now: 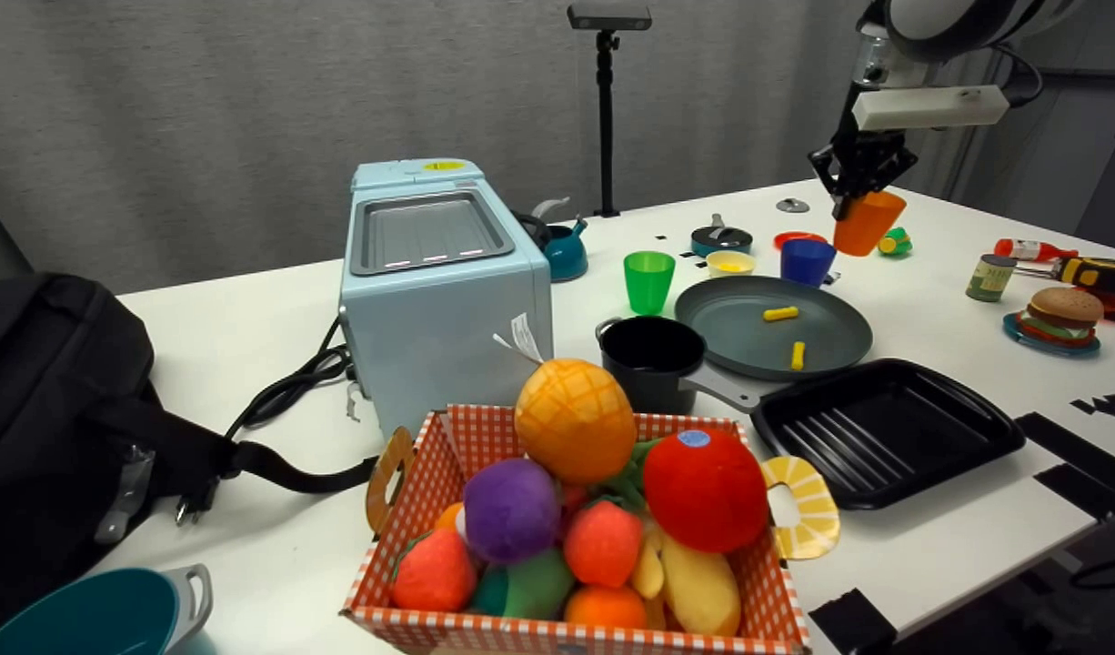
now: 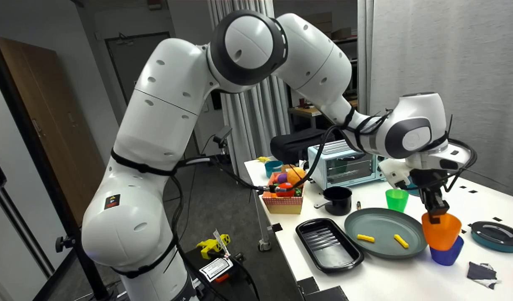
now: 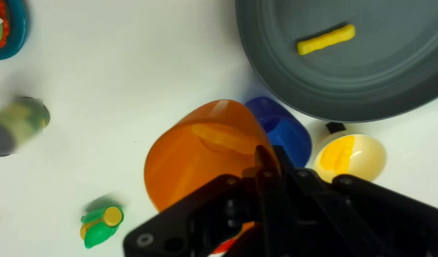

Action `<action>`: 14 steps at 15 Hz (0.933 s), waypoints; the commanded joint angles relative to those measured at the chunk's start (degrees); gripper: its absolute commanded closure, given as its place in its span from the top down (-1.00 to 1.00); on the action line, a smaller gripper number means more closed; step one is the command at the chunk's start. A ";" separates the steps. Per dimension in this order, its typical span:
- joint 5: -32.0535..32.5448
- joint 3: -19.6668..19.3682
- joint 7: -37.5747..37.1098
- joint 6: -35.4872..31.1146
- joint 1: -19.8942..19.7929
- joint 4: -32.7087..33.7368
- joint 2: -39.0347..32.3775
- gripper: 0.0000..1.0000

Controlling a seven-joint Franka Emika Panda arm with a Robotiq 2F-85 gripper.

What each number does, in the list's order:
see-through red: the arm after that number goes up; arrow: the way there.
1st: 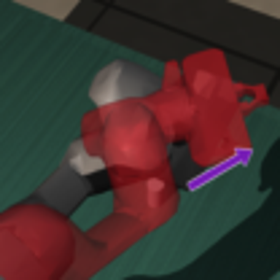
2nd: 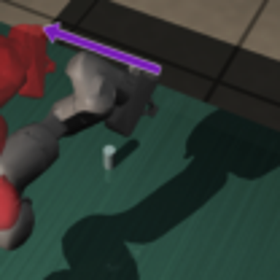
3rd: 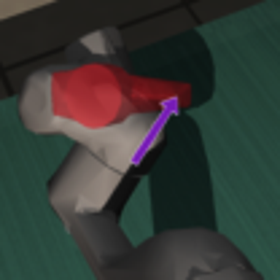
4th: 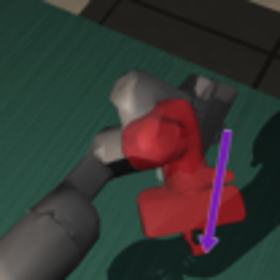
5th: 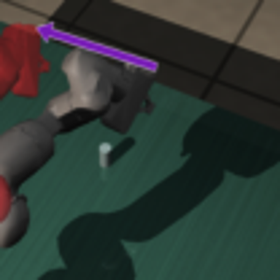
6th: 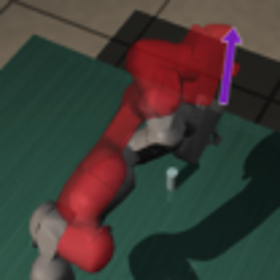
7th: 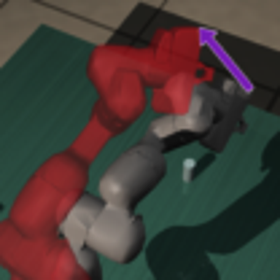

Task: Empty the contents in the orange cup onto the plate then stack it with the blue cup.

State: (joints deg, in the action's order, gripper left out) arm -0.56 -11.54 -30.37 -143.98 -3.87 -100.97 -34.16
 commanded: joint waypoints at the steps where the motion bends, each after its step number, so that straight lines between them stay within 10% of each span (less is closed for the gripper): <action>1: -4.16 3.15 4.39 -1.56 -0.11 -4.78 6.71 -0.98; 14: -18.62 14.93 15.86 -21.01 0.38 -15.48 11.36 -0.98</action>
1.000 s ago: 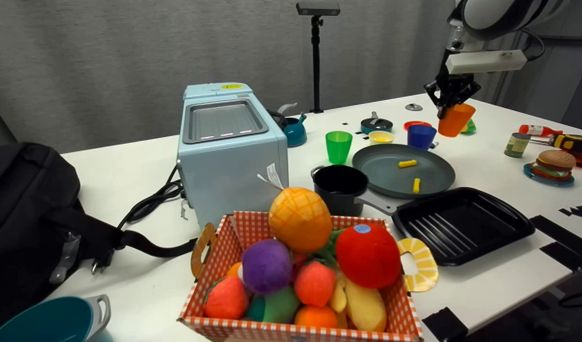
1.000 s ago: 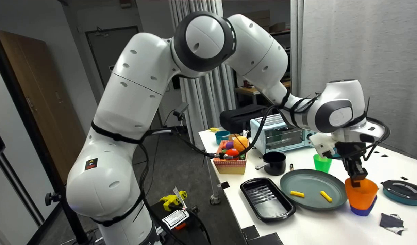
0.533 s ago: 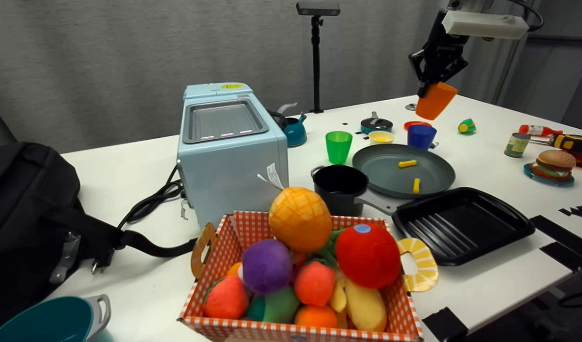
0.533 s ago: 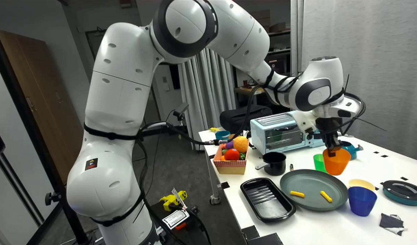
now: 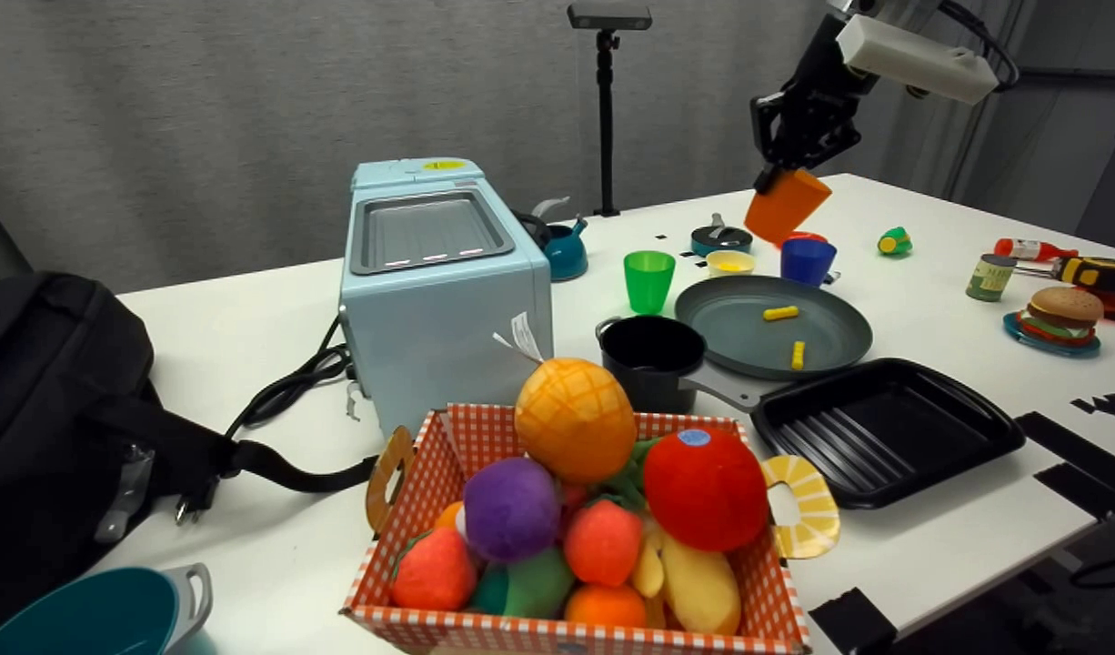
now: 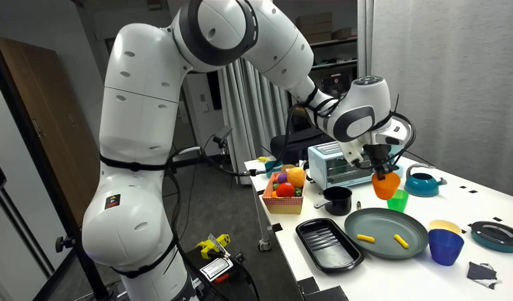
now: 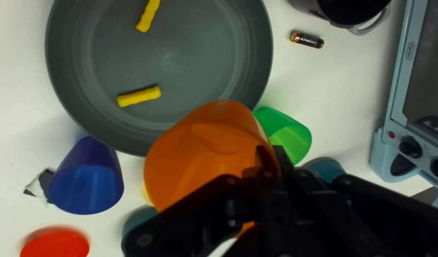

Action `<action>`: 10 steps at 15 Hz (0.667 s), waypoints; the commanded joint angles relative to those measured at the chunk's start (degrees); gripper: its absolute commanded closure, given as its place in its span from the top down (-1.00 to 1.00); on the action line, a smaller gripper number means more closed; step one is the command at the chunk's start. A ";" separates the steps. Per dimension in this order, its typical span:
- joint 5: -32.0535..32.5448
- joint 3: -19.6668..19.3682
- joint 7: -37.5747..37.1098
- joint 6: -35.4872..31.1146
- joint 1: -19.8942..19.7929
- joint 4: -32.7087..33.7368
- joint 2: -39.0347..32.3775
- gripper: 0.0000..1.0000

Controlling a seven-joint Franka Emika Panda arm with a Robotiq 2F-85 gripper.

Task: Empty the contents in the orange cup onto the plate then stack it with the blue cup.

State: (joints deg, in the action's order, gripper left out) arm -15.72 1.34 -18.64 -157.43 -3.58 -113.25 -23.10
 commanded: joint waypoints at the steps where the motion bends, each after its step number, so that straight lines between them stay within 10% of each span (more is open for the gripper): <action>1: -4.10 2.99 5.01 -10.75 0.00 -3.62 -0.40 -0.98; 10: -3.81 16.17 3.52 -42.56 -10.13 -6.06 -7.22 -0.98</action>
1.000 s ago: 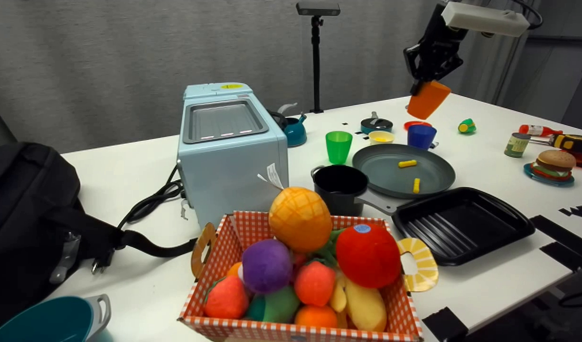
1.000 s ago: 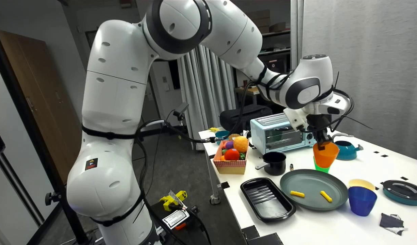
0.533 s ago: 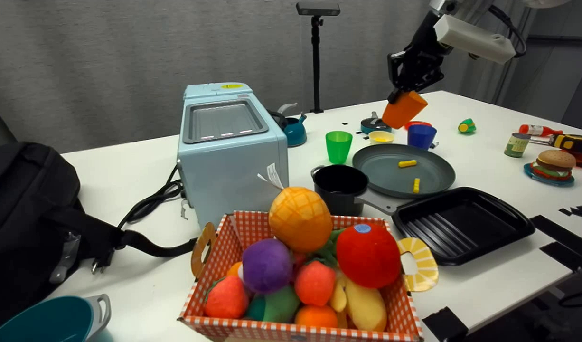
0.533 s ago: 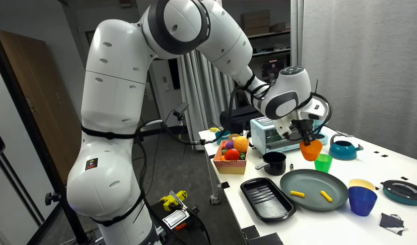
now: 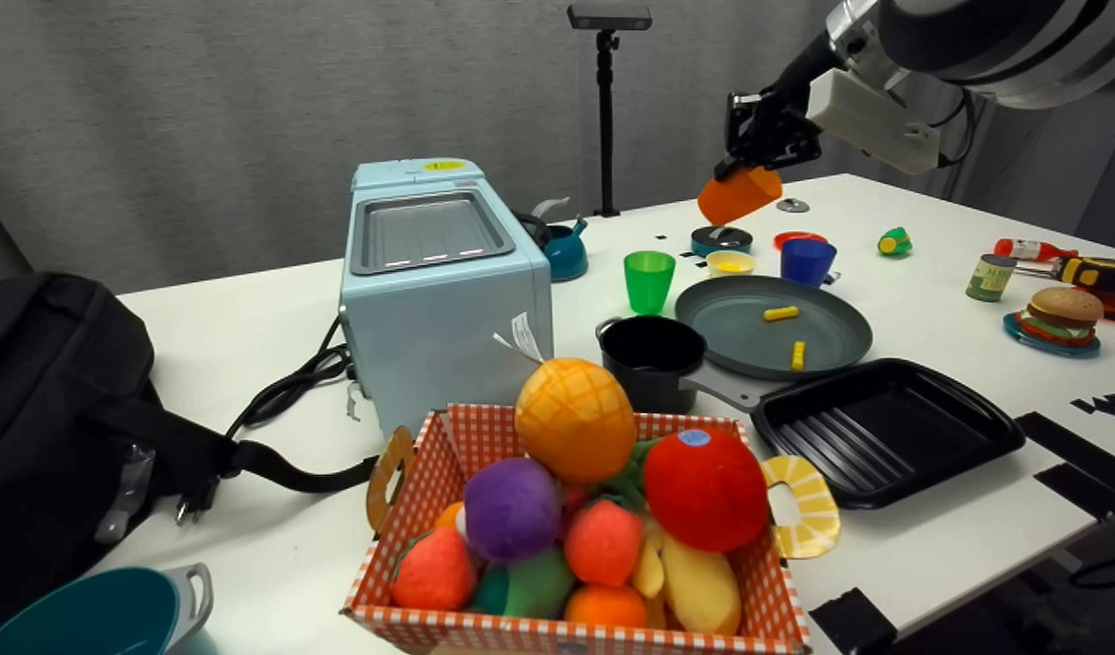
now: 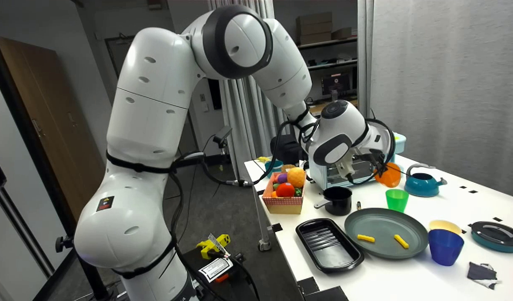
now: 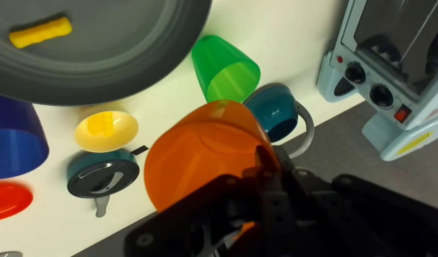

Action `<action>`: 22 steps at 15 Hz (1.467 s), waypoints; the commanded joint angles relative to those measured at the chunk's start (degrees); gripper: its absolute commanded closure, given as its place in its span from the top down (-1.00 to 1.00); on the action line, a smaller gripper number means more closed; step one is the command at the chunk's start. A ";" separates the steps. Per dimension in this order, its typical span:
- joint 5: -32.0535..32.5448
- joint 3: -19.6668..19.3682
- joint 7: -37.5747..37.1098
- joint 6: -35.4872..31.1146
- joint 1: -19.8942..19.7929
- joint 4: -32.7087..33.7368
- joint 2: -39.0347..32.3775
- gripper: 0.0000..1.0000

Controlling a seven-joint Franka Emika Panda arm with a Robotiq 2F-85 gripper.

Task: Empty the contents in the orange cup onto the plate then stack it with the blue cup.

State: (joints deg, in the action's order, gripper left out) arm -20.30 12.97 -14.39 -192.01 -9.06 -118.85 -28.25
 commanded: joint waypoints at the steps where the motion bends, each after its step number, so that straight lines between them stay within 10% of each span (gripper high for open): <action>1: 1.10 5.33 -1.69 -10.25 -5.71 -0.72 -2.64 -0.98; 14: 6.16 13.79 -17.11 -30.31 -15.88 -2.96 -4.79 -0.98; 22: 15.54 4.42 -35.34 -41.81 -10.77 -4.03 -3.24 -0.98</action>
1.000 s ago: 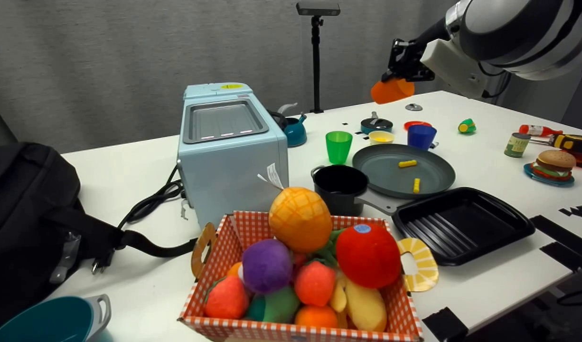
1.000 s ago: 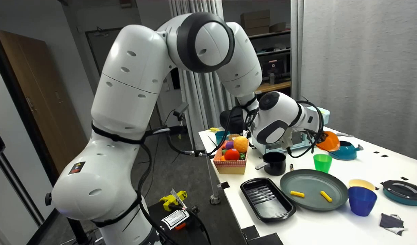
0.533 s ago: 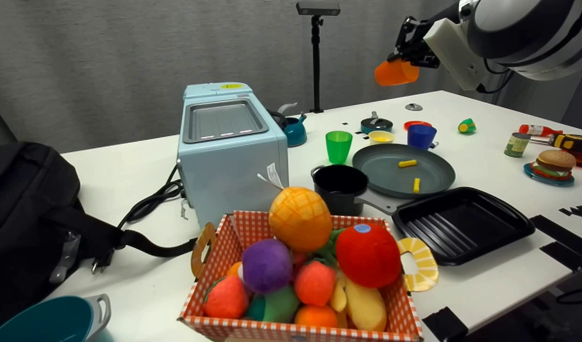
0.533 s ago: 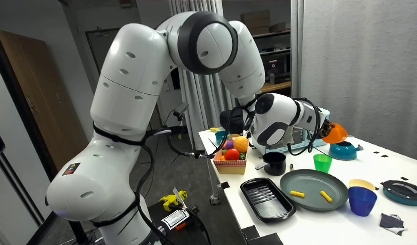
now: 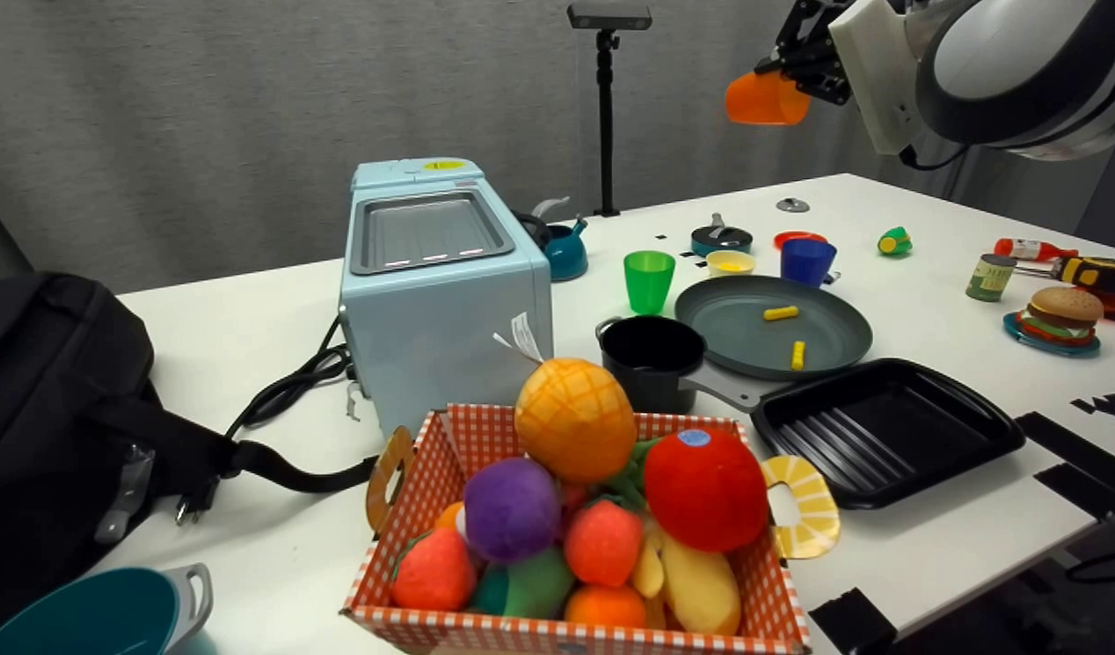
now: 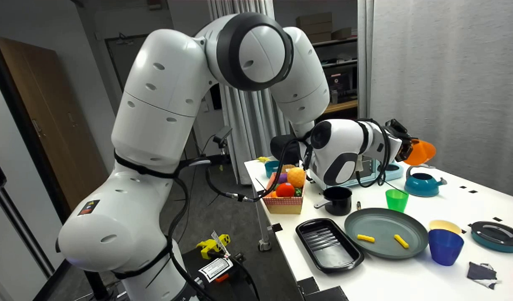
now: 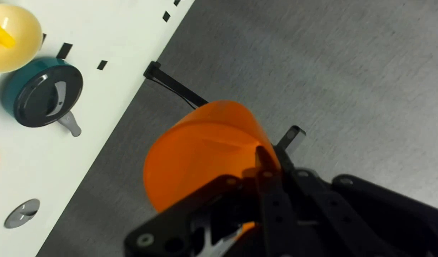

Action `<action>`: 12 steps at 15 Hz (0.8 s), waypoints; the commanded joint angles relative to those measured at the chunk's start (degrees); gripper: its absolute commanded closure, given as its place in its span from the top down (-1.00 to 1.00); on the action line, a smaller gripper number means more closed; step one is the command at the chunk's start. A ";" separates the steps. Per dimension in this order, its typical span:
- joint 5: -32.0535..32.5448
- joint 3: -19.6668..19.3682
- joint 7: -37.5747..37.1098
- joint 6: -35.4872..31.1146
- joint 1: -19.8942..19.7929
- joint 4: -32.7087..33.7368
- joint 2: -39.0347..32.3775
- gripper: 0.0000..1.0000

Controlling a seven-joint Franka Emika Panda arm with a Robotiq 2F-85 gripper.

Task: Empty the contents in the orange cup onto the plate then stack it with the blue cup.

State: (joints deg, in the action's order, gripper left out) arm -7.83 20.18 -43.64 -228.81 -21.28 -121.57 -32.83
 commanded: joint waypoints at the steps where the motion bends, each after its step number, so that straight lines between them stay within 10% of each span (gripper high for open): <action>1: 3.84 -3.47 -7.81 -6.67 1.72 -1.39 1.57 -0.98; 12: 6.40 -9.97 -17.66 -14.28 5.57 -1.41 3.75 -0.98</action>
State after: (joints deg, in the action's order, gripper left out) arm -2.68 12.72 -58.91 -241.00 -17.50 -121.83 -30.09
